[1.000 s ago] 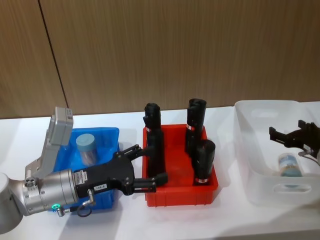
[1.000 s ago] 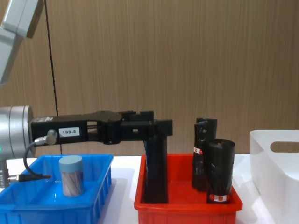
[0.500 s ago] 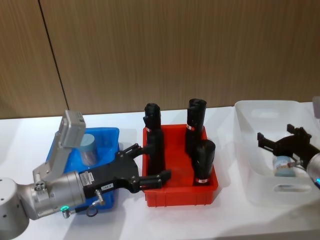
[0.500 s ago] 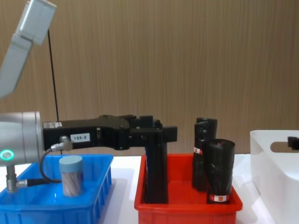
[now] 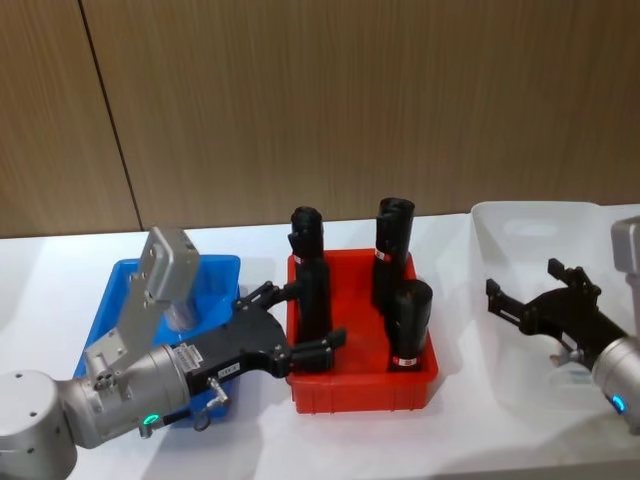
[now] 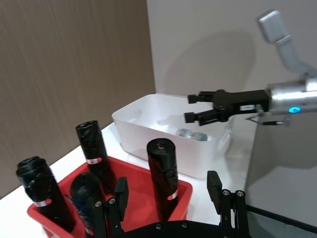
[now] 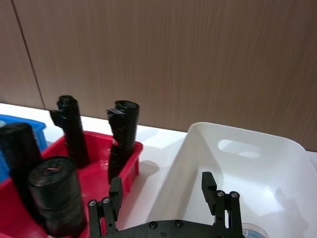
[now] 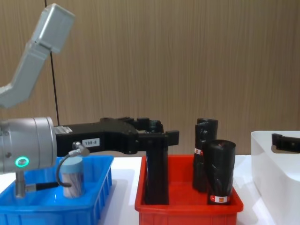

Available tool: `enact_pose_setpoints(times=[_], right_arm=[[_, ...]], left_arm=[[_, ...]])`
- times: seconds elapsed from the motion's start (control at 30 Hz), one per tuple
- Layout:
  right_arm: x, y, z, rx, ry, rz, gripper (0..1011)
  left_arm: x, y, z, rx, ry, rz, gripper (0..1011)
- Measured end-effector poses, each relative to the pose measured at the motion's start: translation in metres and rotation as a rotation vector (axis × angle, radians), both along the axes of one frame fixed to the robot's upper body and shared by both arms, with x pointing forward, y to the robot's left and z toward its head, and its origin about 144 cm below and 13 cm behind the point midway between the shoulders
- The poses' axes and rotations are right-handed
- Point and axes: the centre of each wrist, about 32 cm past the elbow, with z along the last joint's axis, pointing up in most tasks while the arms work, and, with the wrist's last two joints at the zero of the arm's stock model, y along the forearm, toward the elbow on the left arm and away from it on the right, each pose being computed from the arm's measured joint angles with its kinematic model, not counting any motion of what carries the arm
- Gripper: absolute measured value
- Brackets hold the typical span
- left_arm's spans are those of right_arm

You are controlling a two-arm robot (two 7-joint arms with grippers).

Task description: Pick the cotton swabs from the blue box and place them into the white box.

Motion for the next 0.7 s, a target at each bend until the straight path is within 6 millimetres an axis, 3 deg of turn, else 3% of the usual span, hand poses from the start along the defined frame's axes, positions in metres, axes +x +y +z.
enact_pose_setpoints(times=[0.43, 0.7], right_arm=[[-0.040, 0.028, 0.000, 0.044, -0.088, 0.040, 1002], [-0.054, 0.036, 0.001, 0.063, -0.118, 0.050, 1002]], left_arm=[[-0.013, -0.015, -0.003, 0.027, -0.044, 0.137, 1004], [-0.020, -0.024, -0.005, 0.039, -0.071, 0.213, 1004]])
